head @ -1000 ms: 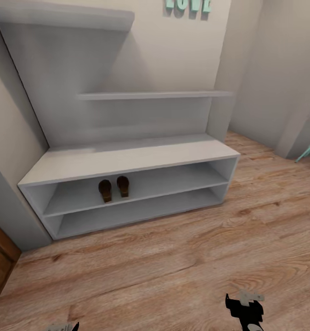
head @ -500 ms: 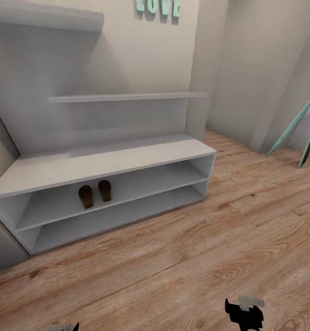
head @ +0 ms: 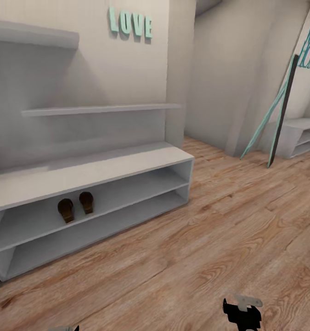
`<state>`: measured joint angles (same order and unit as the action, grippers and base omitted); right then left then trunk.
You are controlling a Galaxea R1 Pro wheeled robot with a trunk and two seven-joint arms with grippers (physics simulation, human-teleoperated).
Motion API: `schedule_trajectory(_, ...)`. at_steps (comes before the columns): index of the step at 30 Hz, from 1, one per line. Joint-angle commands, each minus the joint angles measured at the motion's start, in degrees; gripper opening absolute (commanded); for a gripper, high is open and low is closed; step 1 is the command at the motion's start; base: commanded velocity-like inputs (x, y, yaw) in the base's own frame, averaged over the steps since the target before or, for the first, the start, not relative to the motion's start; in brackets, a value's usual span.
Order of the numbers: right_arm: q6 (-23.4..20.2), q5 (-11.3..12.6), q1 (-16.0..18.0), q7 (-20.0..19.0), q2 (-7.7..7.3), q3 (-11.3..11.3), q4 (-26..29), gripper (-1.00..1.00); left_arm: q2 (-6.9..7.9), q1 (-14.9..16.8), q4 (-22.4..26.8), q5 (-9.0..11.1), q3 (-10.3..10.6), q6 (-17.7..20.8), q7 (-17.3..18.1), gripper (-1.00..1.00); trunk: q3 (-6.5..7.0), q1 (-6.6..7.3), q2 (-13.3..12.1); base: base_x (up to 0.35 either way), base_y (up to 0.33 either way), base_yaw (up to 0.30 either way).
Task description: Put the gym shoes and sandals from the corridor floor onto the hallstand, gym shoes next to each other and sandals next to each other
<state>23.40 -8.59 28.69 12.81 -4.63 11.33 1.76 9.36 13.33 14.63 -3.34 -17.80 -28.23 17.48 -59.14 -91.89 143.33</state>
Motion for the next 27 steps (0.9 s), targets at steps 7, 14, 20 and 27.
schedule_trajectory(7, 0.2, -0.6, 0.1, 0.2, 0.25, 0.4, -0.1, 1.00, -0.03, 0.0, -0.1, -0.4, -0.5, -0.2, 0.4, 1.00, 1.37, 0.19, -0.1, 0.000, 0.000, -0.267)
schedule_trajectory(14, 0.2, -0.6, 0.1, 0.2, 0.30, 0.4, -0.1, 1.00, -0.04, 0.0, -0.1, -0.4, -0.5, -0.1, 0.4, 1.00, 2.49, 1.54, -2.5, 0.000, 0.000, -0.267)
schedule_trajectory(20, 0.2, -0.6, 0.1, 0.2, 0.32, 0.4, -0.1, 1.00, -0.04, 0.0, -0.1, -0.4, -0.5, -0.1, 0.4, 1.00, 3.37, 2.85, -4.9, 0.000, 0.000, -0.267)
schedule_trajectory(27, 0.2, -0.6, 0.1, 0.2, 0.32, 0.4, -0.1, 1.00, -0.13, 0.0, -0.1, -0.4, -0.5, -0.1, 0.4, 1.00, 4.32, 4.39, -7.7, 0.000, 0.000, -0.267)
